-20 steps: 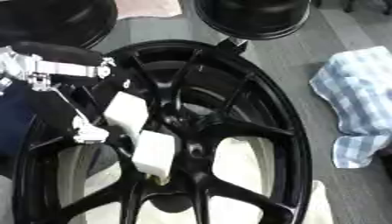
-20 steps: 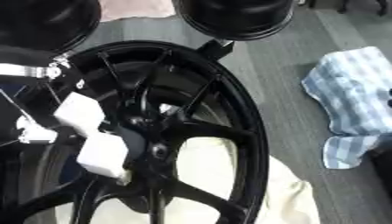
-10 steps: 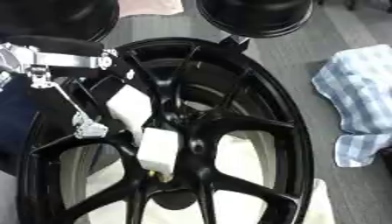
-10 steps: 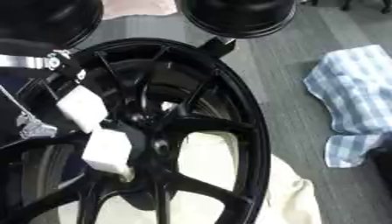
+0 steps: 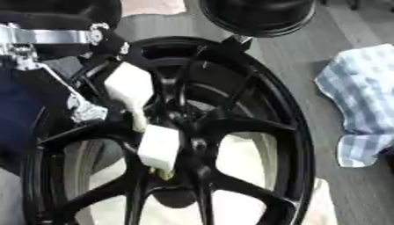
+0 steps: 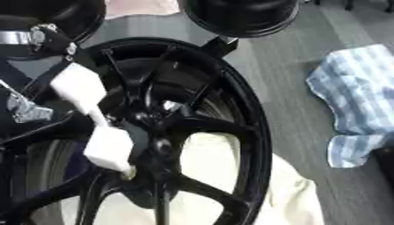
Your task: Pull the pin out of the wheel hub.
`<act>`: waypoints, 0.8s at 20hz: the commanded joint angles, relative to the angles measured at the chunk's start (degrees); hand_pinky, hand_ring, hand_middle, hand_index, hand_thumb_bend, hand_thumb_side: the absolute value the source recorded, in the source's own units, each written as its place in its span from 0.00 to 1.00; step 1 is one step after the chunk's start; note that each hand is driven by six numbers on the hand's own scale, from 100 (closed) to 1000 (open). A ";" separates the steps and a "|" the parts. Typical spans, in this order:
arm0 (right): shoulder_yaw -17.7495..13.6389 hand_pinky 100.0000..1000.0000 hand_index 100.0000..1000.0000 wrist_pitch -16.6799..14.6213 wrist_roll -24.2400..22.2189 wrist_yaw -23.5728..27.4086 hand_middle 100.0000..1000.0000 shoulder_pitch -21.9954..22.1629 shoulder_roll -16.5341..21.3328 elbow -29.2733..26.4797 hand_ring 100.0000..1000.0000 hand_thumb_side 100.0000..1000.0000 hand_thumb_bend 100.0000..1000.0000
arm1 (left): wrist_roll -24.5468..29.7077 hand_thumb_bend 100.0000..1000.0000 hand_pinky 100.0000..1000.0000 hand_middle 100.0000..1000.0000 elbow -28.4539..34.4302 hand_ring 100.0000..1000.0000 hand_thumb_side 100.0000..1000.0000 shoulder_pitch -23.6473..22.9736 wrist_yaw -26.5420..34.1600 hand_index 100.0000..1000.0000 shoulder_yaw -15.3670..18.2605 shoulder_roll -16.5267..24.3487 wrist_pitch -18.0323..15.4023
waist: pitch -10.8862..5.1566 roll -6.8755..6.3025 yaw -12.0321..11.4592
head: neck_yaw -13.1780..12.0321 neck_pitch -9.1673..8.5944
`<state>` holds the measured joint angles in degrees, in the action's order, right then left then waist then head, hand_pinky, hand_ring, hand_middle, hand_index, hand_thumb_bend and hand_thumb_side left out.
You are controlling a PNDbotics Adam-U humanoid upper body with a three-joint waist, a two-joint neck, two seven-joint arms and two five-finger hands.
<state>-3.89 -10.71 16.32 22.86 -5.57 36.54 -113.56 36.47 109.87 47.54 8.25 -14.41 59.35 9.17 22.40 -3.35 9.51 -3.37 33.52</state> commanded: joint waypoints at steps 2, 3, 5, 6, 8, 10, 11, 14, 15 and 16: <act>-1.06 0.74 0.55 -0.31 0.61 -0.12 0.67 0.30 1.65 -1.03 0.73 0.39 0.13 | -3.70 0.09 0.74 0.19 1.07 0.56 0.04 -1.32 3.78 0.32 5.47 4.57 0.24 | -2.02 0.53 -0.48 | 0.74 -0.07; -1.11 0.74 0.55 -0.38 0.67 -0.15 0.67 0.49 1.71 -1.03 0.73 0.39 0.13 | -4.56 0.08 0.74 0.19 1.07 0.56 0.04 -2.12 4.64 0.32 6.53 5.32 0.18 | -2.18 0.61 -0.70 | 0.81 -0.02; -1.42 0.74 0.55 -0.64 0.93 -0.34 0.67 1.20 1.77 -1.03 0.73 0.39 0.13 | -6.38 0.07 0.74 0.18 0.31 0.55 0.04 -3.86 6.46 0.32 9.23 6.92 0.04 | -2.56 0.81 -1.33 | 1.20 0.32; -1.63 0.74 0.55 -0.76 1.15 -0.46 0.67 1.61 1.80 -1.03 0.73 0.39 0.13 | -7.29 0.07 0.75 0.18 -0.48 0.56 0.04 -4.74 7.37 0.32 10.66 7.72 -0.17 | -2.75 0.91 -1.74 | 1.51 0.65; -2.12 0.74 0.55 -1.06 1.67 -0.75 0.67 2.47 1.91 -1.03 0.73 0.39 0.13 | -9.07 0.05 0.75 0.18 -2.77 0.56 0.04 -6.71 9.15 0.32 13.53 9.35 -0.77 | -3.15 1.06 -2.77 | 2.34 1.69; -2.64 0.74 0.55 -1.41 2.21 -1.08 0.67 3.31 2.00 -1.03 0.73 0.39 0.13 | -10.78 0.02 0.75 0.18 -5.40 0.56 0.04 -8.91 10.86 0.33 16.31 10.80 -1.07 | -3.56 1.24 -4.07 | 3.41 2.72; -2.94 0.74 0.55 -1.61 2.52 -1.26 0.67 3.77 2.05 -1.03 0.73 0.39 0.13 | -11.64 0.02 0.75 0.18 -6.77 0.56 0.04 -10.19 11.72 0.33 17.70 11.48 -1.05 | -3.77 1.36 -4.84 | 4.05 3.16; -3.75 0.74 0.55 -2.38 3.40 -1.75 0.67 4.78 2.12 -1.03 0.73 0.38 0.13 | -14.28 0.00 0.76 0.19 -11.04 0.57 0.03 -14.38 14.36 0.34 21.99 13.11 -1.81 | -4.20 1.71 -6.85 | 5.60 3.85; -3.99 0.74 0.55 -2.63 3.69 -1.85 0.67 4.99 2.10 -1.03 0.73 0.38 0.13 | -15.16 0.00 0.76 0.20 -12.46 0.57 0.03 -15.80 15.24 0.35 23.42 13.47 -2.20 | -4.28 1.86 -7.46 | 6.12 3.98; -4.18 0.74 0.55 -2.84 3.93 -1.92 0.67 5.13 2.09 -1.03 0.73 0.38 0.13 | -16.06 0.00 0.76 0.20 -13.93 0.57 0.03 -17.27 16.14 0.35 24.89 13.79 -2.60 | -4.35 1.99 -7.98 | 6.59 4.05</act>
<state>-7.07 -13.20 19.80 21.30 -0.41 36.63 -113.56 21.63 97.35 29.99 23.08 7.65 69.97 6.97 19.43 -1.35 1.32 2.52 37.31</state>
